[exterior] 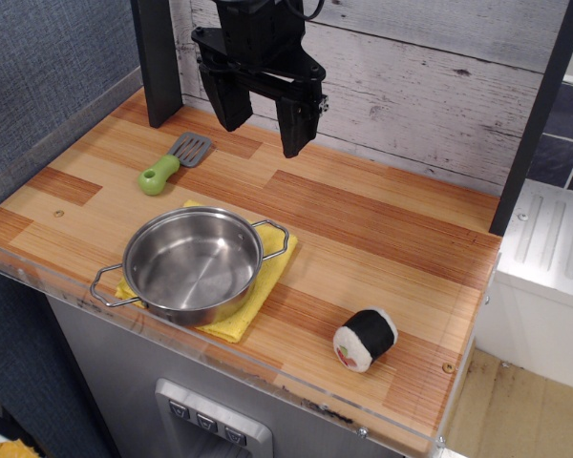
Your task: Place the spatula on the far edge of the table
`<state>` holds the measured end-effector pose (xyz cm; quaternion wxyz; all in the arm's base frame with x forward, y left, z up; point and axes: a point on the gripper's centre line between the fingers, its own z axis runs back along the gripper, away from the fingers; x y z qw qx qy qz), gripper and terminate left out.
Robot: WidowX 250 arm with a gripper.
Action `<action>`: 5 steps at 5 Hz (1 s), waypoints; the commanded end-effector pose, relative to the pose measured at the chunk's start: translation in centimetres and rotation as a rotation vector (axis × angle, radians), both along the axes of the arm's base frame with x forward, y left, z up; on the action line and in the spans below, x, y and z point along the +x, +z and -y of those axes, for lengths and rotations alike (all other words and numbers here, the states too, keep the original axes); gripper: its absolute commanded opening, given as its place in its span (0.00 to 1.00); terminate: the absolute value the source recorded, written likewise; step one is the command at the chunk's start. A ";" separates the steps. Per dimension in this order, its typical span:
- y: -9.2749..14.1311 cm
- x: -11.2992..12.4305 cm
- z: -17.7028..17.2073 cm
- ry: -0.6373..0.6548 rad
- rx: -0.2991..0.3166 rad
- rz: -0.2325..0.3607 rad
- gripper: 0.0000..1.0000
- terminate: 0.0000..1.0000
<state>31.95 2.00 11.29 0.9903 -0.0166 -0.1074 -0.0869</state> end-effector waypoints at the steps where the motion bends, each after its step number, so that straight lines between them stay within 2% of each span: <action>1: 0.0 0.0 0.0 0.000 0.000 0.000 1.00 0.00; 2: -0.1 -0.4 -2.7 0.060 -0.009 -0.006 1.00 0.00; 4: -0.7 -1.7 -10.3 0.180 0.074 -0.025 1.00 0.00; 5: -2.1 -1.6 -12.2 0.202 0.074 -0.042 1.00 0.00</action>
